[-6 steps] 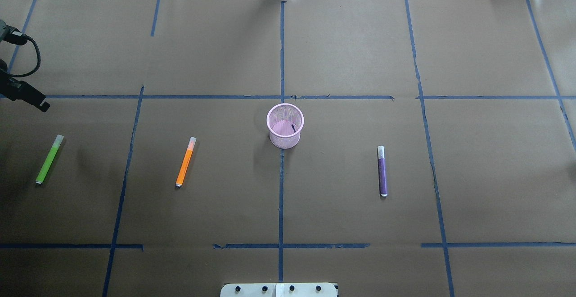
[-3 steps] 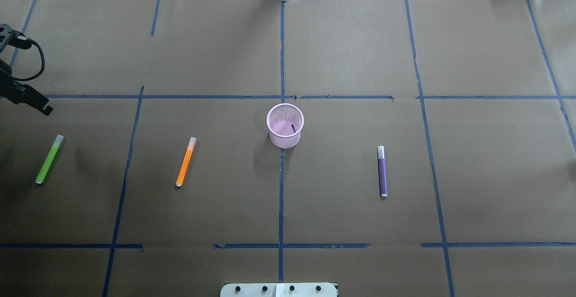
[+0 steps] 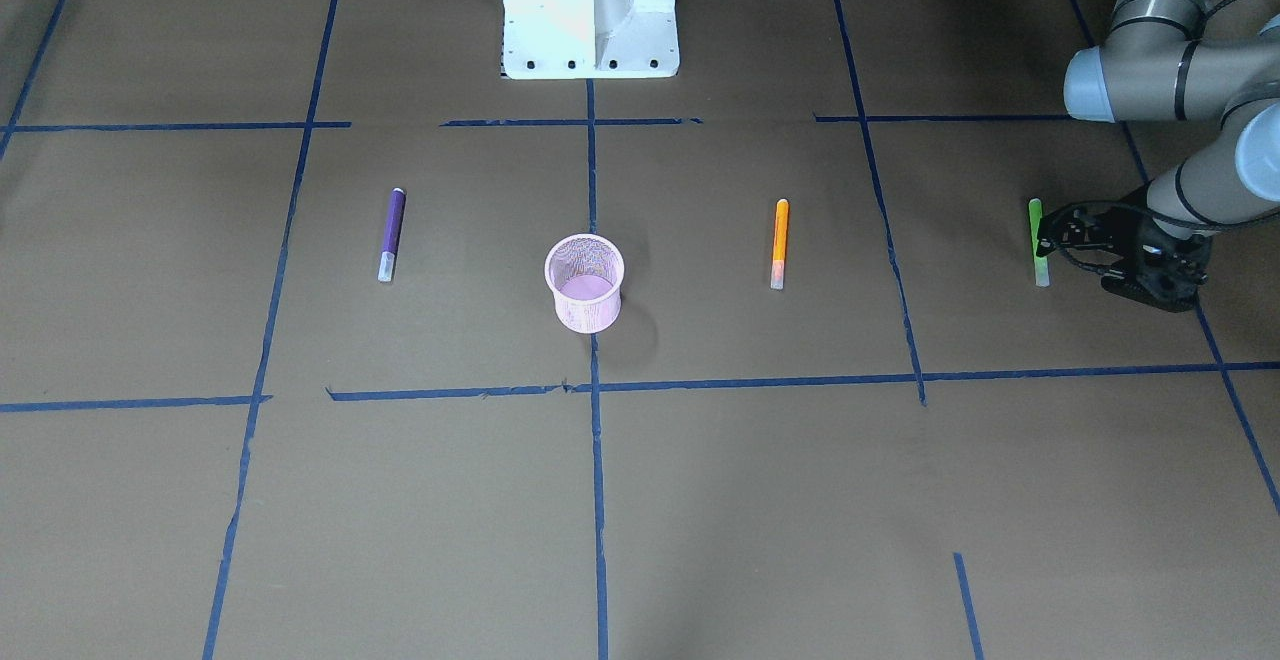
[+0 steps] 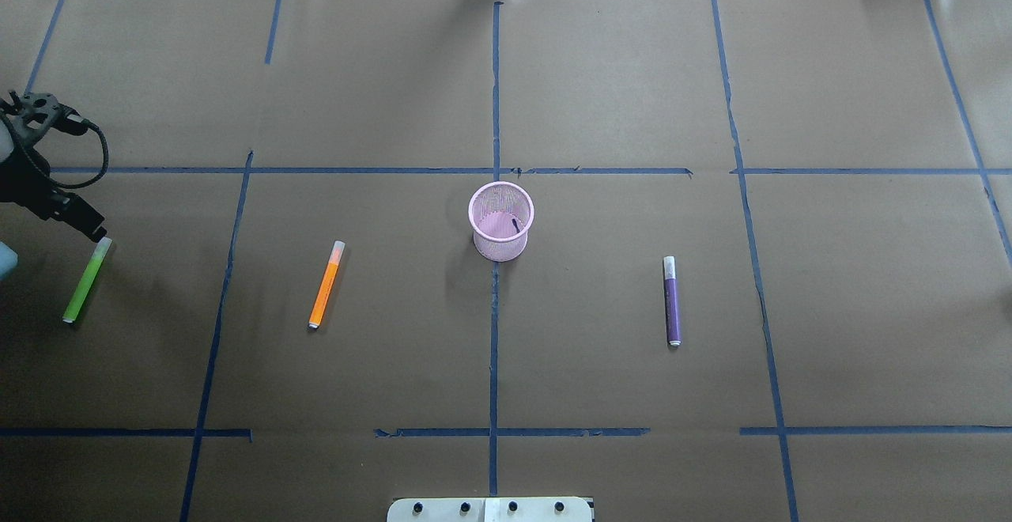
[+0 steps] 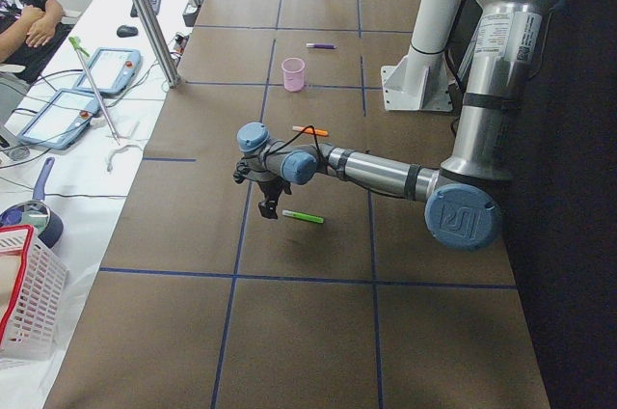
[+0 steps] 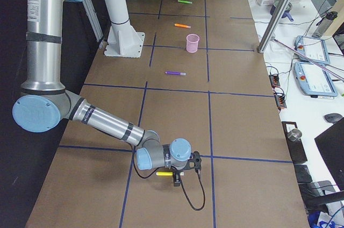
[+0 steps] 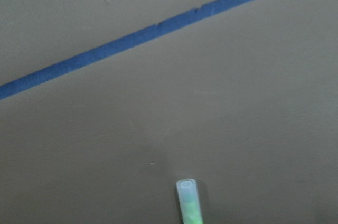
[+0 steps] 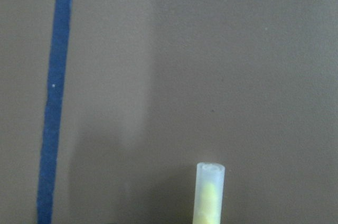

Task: Collect pens into pen holder
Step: 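Close the left gripper on the green marker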

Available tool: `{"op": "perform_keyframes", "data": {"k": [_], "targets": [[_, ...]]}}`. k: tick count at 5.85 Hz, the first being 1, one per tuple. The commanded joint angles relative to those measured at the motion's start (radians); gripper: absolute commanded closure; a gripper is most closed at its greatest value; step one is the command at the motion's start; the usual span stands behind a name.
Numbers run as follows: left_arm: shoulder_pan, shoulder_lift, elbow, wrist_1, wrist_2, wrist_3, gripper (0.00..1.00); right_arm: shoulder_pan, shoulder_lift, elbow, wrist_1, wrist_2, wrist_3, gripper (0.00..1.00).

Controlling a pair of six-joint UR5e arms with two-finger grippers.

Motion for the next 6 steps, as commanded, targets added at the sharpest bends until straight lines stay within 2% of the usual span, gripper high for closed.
{"op": "perform_keyframes", "data": {"k": [1, 3, 6], "targets": [[0.048, 0.001, 0.071, -0.114, 0.029, -0.046, 0.00, 0.000, 0.000, -0.001, 0.001, 0.000, 0.000, 0.00], [0.060, 0.005, 0.074, -0.180, 0.038, -0.092, 0.00, 0.000, 0.000, -0.001, 0.001, 0.000, 0.000, 0.00], [0.066, 0.022, 0.074, -0.191, 0.038, -0.095, 0.00, 0.000, 0.000, -0.001, 0.000, 0.000, 0.000, 0.00]]}}
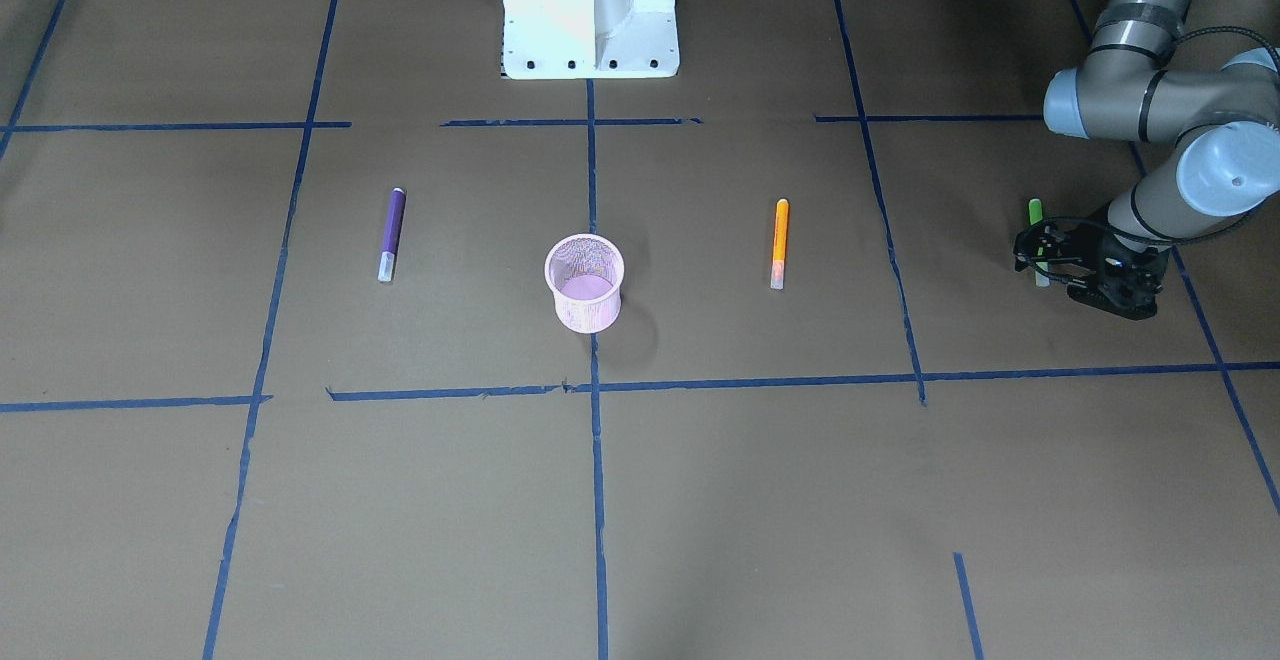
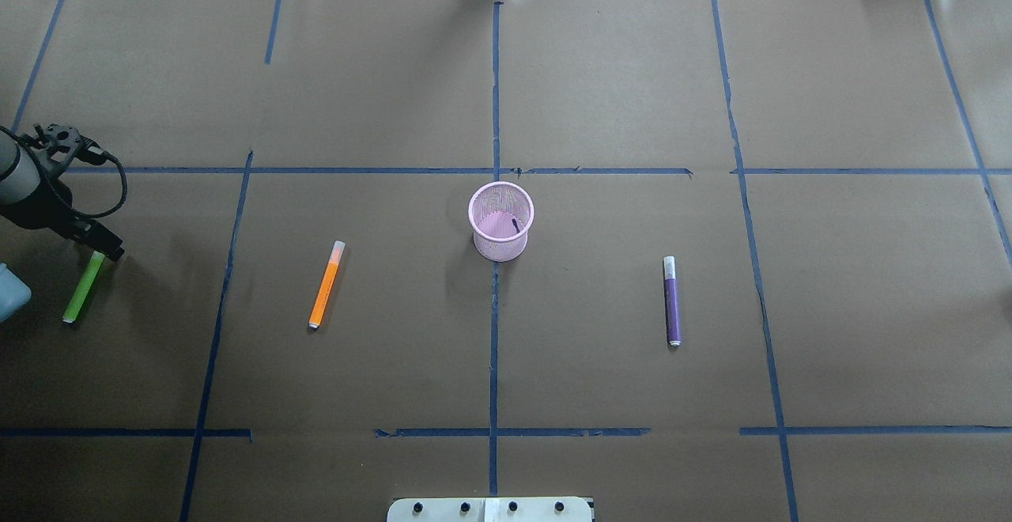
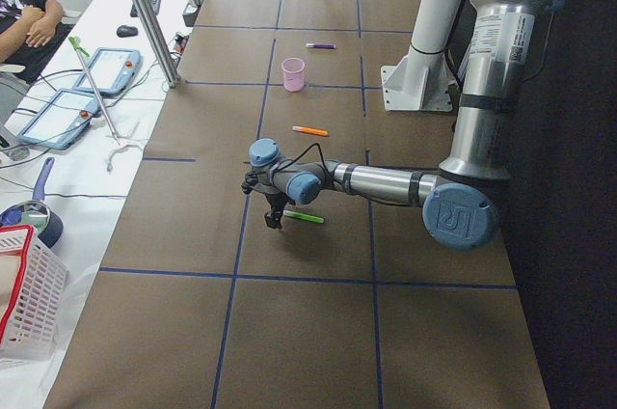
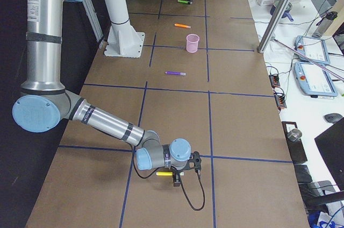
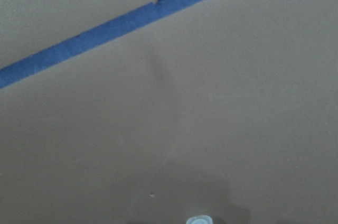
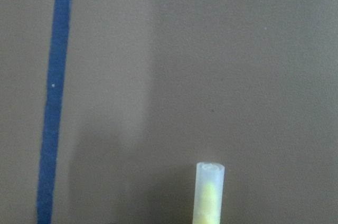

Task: Collect pens into pen holder
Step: 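Close the left gripper on the green marker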

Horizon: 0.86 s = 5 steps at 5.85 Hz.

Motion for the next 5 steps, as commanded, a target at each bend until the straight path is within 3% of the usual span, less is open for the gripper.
{"op": "perform_keyframes", "data": {"k": [1, 2, 3, 4, 5], "targets": [[0.001, 0.001, -0.006, -0.001, 0.000, -0.003, 0.00, 0.000, 0.002, 0.000, -0.001, 0.000, -0.001, 0.00], [0.001, 0.001, -0.007, -0.001, -0.004, -0.003, 0.11, 0.000, 0.000, 0.000, 0.000, 0.000, 0.001, 0.00], [0.001, 0.001, -0.010, -0.001, -0.006, -0.004, 0.37, -0.002, 0.000, 0.000, -0.001, 0.000, 0.001, 0.00], [0.001, 0.001, -0.016, 0.000, -0.006, -0.019, 0.56, 0.000, 0.000, 0.000, 0.000, 0.000, 0.001, 0.00], [0.001, 0.001, -0.026, 0.002, -0.005, -0.024, 0.64, 0.000, 0.000, 0.000, -0.001, 0.000, 0.001, 0.00]]}}
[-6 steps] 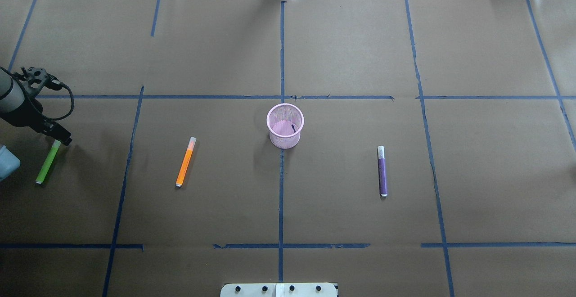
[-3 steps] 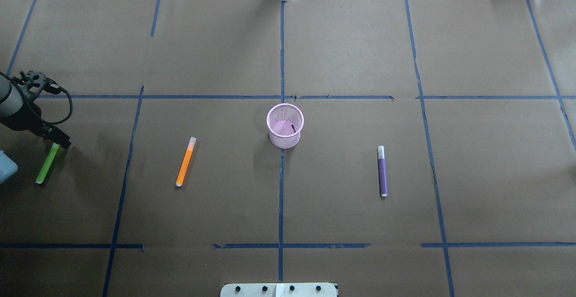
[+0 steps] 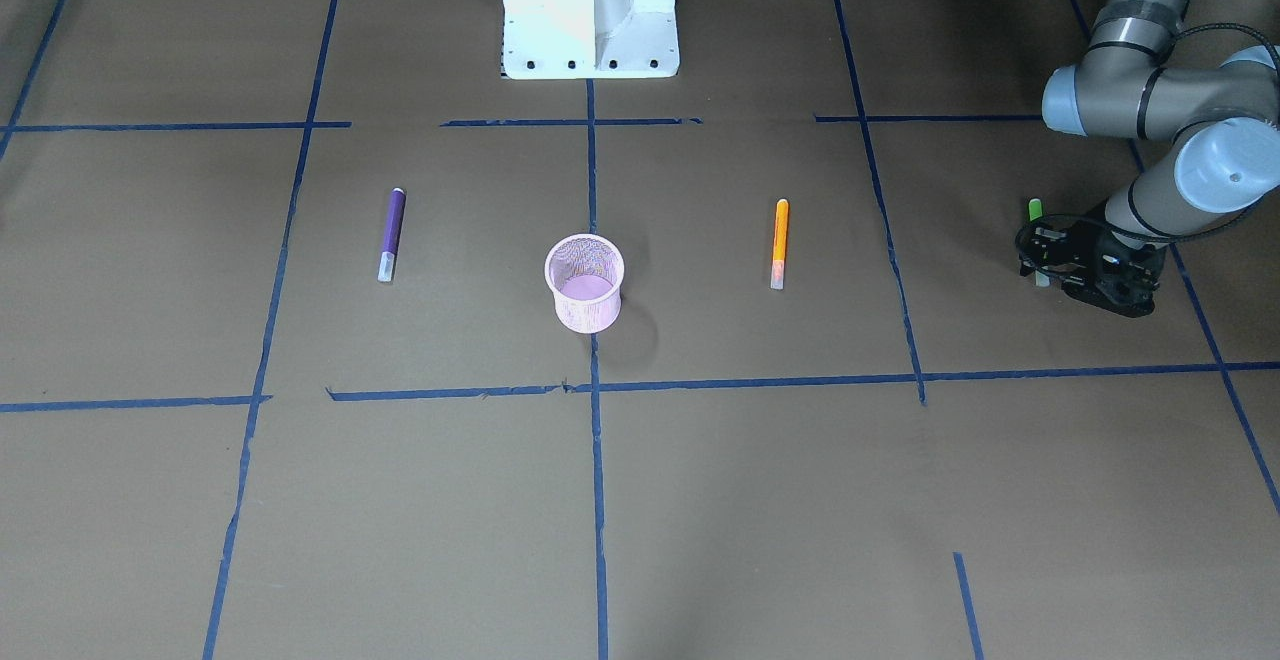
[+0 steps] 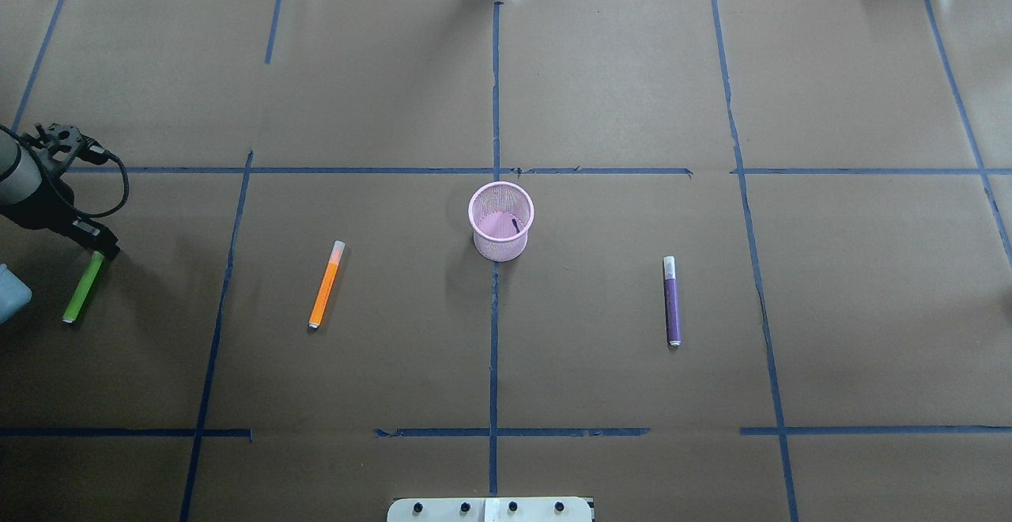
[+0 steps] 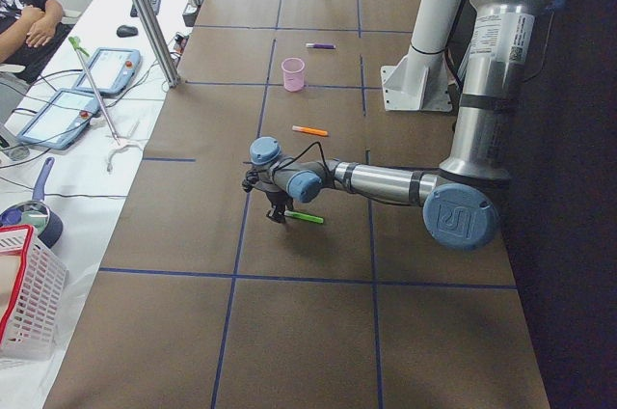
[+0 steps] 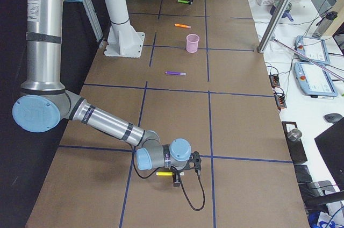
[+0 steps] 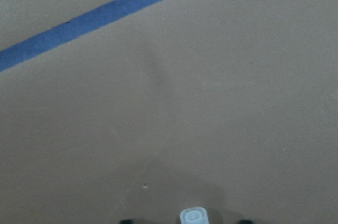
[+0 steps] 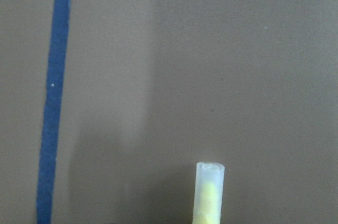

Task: Collect pens into pen holder
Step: 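Close the left gripper on the green marker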

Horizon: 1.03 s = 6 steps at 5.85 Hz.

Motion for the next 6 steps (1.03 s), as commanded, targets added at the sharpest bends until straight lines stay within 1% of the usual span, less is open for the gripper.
{"op": "perform_keyframes", "data": {"k": [1, 2, 3, 4, 5, 6], "targets": [[0.000, 0.000, -0.008, 0.001, 0.001, -0.007, 0.79, -0.001, 0.000, 0.000, 0.001, 0.000, 0.000, 0.00], [0.000, 0.000, -0.011, 0.001, 0.001, -0.007, 0.92, 0.000, 0.000, 0.000, -0.001, 0.000, 0.000, 0.00], [-0.002, 0.000, -0.013, 0.001, 0.001, -0.007, 0.99, 0.000, 0.000, 0.000, -0.001, 0.000, 0.000, 0.00], [-0.002, 0.000, -0.013, 0.001, -0.001, -0.007, 1.00, 0.000, 0.000, 0.000, -0.001, 0.000, 0.000, 0.00], [-0.002, 0.003, -0.060, 0.012, 0.001, -0.007, 1.00, 0.000, 0.000, 0.002, 0.001, 0.000, 0.000, 0.00], [-0.027, -0.005, -0.104, 0.032, -0.001, -0.001, 1.00, 0.000, 0.000, 0.003, 0.001, 0.000, 0.002, 0.00]]}}
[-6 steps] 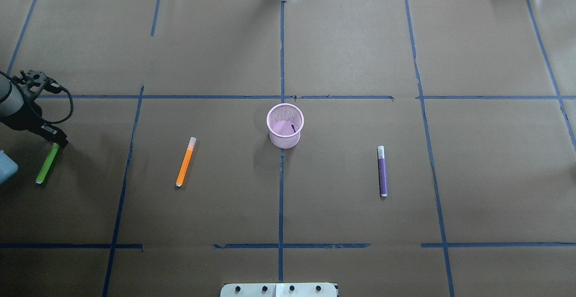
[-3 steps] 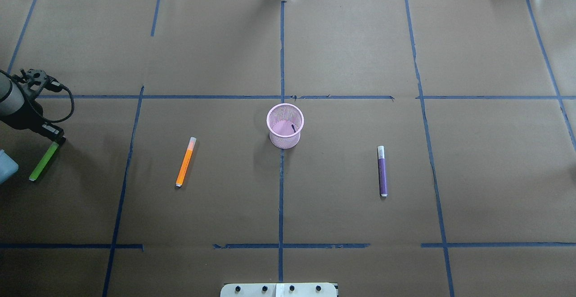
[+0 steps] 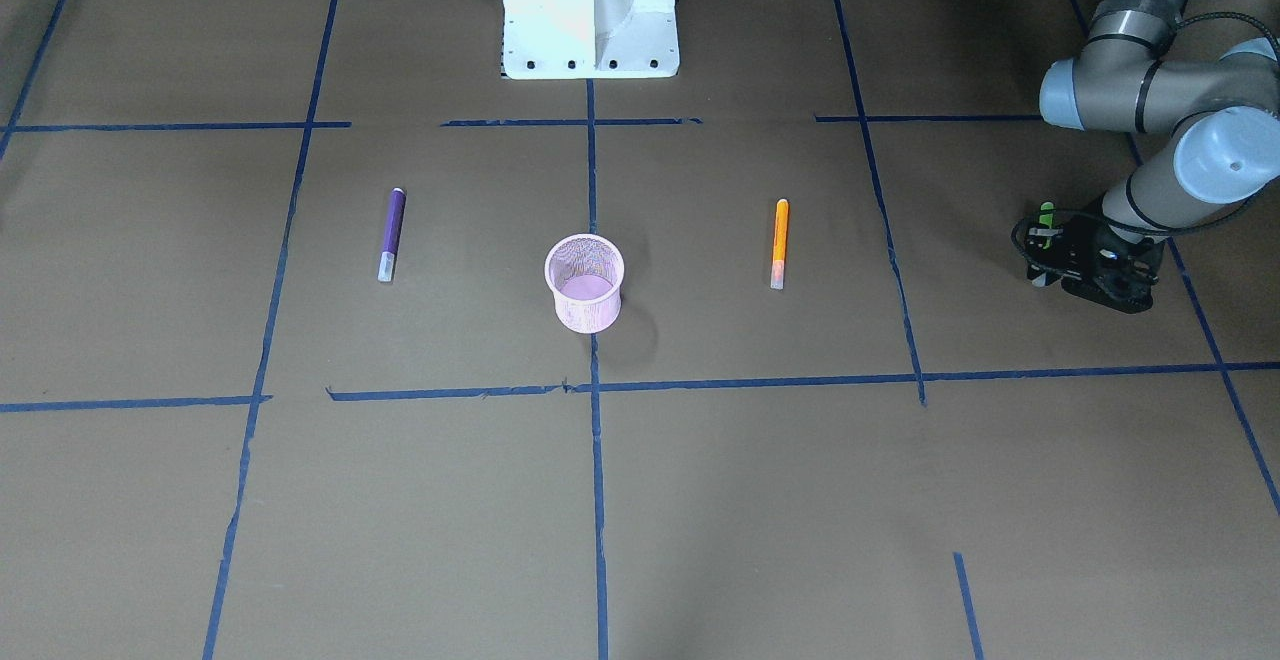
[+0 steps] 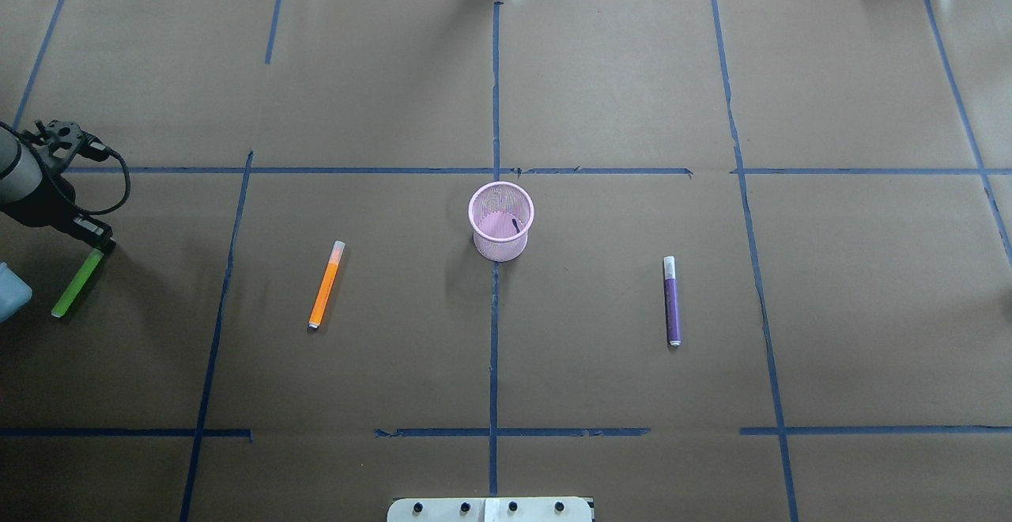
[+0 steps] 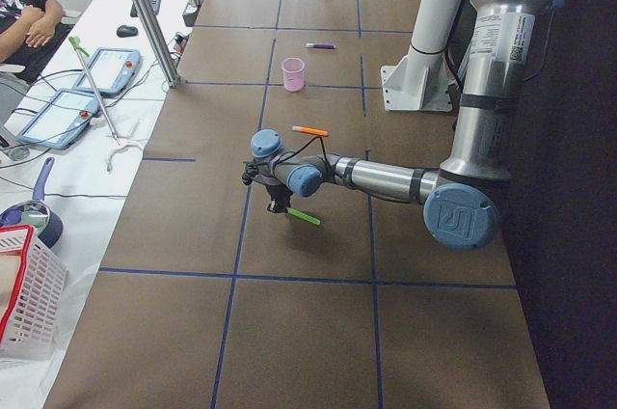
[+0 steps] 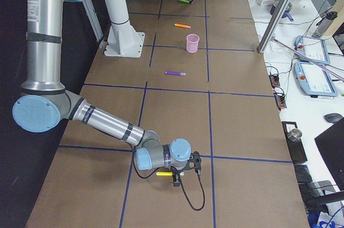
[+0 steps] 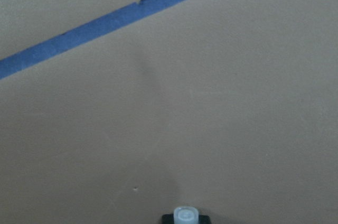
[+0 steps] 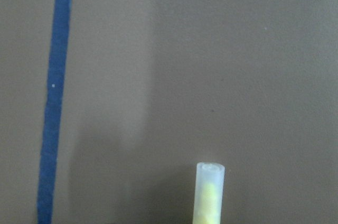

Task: Collect pens into pen holder
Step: 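Lift the green marker and carry it over the lavender cup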

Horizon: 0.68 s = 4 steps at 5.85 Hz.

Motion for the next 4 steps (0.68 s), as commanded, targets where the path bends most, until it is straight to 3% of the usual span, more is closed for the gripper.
{"op": "perform_keyframes", "data": {"k": [1, 3, 4], "targets": [[-0.075, -0.045, -0.074, 0.050, 0.007, 0.013, 1.00, 0.000, 0.000, 0.003, 0.000, 0.000, 0.001, 0.00], [-0.101, -0.243, -0.076, 0.086, 0.010, -0.011, 1.00, 0.000, 0.000, 0.005, -0.001, 0.002, 0.001, 0.00], [-0.097, -0.345, -0.077, 0.085, 0.008, -0.116, 1.00, 0.000, 0.000, 0.009, 0.000, 0.002, 0.001, 0.00]]}}
